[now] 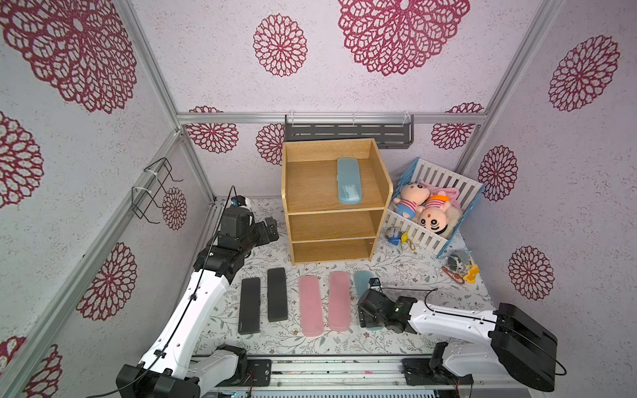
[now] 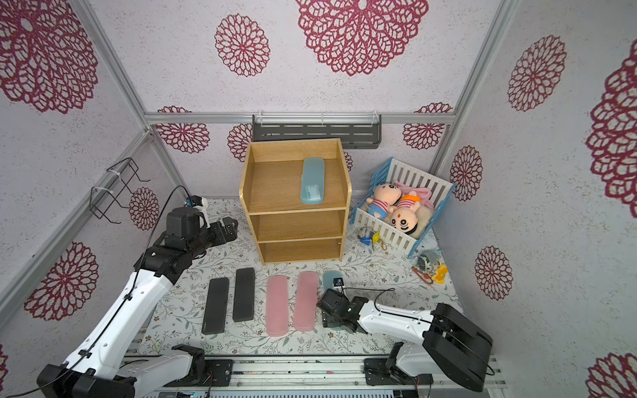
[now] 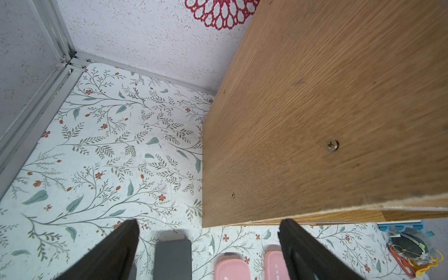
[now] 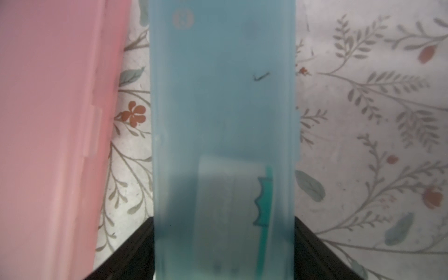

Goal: Place the pencil cases on the shelf according to color
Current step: Pick up the pencil case from the center of the board, then place the pencil case on the shelf.

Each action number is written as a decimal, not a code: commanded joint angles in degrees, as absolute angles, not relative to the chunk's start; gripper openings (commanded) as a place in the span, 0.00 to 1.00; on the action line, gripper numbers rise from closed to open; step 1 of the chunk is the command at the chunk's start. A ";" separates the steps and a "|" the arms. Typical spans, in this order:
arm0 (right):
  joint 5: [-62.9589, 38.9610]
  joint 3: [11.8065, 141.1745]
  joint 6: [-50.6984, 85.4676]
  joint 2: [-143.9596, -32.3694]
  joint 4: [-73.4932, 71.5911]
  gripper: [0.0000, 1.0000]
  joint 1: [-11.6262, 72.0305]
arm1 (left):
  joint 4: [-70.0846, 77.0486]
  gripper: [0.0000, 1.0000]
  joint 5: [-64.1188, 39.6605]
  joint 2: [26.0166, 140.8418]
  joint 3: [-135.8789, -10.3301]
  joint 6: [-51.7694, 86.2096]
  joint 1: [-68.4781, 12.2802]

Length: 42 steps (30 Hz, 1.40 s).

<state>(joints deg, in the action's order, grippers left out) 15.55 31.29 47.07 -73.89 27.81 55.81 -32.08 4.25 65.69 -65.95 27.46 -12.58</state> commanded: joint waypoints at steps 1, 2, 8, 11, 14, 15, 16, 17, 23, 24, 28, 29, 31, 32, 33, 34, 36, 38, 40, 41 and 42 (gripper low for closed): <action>15.98 30.31 49.52 -71.30 28.89 0.75 57.15 | -32.48 0.97 5.12 65.51 -66.58 26.94 -12.13; 16.58 30.58 49.83 -70.23 29.71 0.73 57.36 | -32.50 0.97 5.26 65.41 -66.57 26.93 -12.12; 19.47 34.61 49.98 -60.95 35.32 0.68 58.96 | -32.69 0.97 6.46 64.88 -66.52 26.86 -12.10; 20.83 39.19 49.03 -57.26 37.36 0.67 60.52 | -31.93 0.97 6.48 63.89 -66.62 28.03 -12.12; 21.40 44.99 46.46 -55.69 36.47 0.68 62.25 | -28.07 0.97 4.52 63.47 -66.66 28.08 -11.98; 20.15 47.28 44.82 -55.89 35.10 0.69 62.23 | -26.92 0.97 3.85 63.76 -66.97 27.60 -11.91; 18.97 49.63 42.82 -56.59 32.76 0.69 62.46 | -26.49 0.97 3.86 64.27 -67.57 27.44 -11.63; 18.28 51.82 41.63 -57.56 30.86 0.68 62.78 | -26.38 0.97 3.80 64.90 -68.52 27.55 -11.24; 18.37 65.78 34.70 -66.55 25.92 0.69 63.39 | -24.82 0.97 1.93 67.85 -73.91 29.86 -7.20; 19.04 68.32 33.24 -68.24 25.85 0.69 63.38 | -23.87 0.97 1.76 67.94 -73.63 30.22 -6.75; 24.60 80.94 29.05 -75.81 28.26 0.71 62.87 | -22.93 0.97 0.46 68.34 -71.98 30.38 -5.56; 25.77 84.19 28.01 -77.81 28.72 0.71 62.55 | -22.86 0.97 0.45 68.21 -71.38 30.32 -5.41; 27.77 91.84 25.61 -83.11 30.27 0.72 61.25 | -23.64 0.97 0.10 67.77 -70.93 30.62 -5.06; 28.81 95.90 25.41 -85.55 31.90 0.72 60.35 | -23.81 0.97 0.09 67.63 -70.80 30.23 -5.07; 28.94 100.57 25.01 -89.08 33.46 0.72 58.93 | -23.77 0.97 0.01 67.21 -70.40 30.07 -5.02; 28.71 105.17 24.51 -92.48 35.48 0.72 57.38 | -23.49 0.97 -0.20 66.86 -69.92 30.35 -5.02; 28.99 113.96 24.19 -98.89 39.41 0.72 55.00 | -23.26 0.97 -1.18 66.62 -69.27 30.65 -5.10; 29.15 121.71 23.50 -104.93 42.47 0.72 53.54 | -23.28 0.97 -2.06 66.75 -69.17 30.70 -5.10; 29.55 128.89 23.27 -110.44 45.17 0.71 52.70 | -23.44 0.97 -2.72 67.11 -69.42 30.63 -5.10; 29.68 131.83 23.22 -112.71 46.06 0.72 52.31 | -23.68 0.97 -2.87 67.23 -69.60 30.61 -5.10; 29.81 134.72 23.37 -114.85 46.92 0.71 51.90 | -23.73 0.97 -2.76 67.32 -69.70 30.65 -5.03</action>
<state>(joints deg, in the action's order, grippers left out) 27.57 128.68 25.28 -111.72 41.50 52.51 -24.40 -1.39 67.48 -69.25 30.48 -5.39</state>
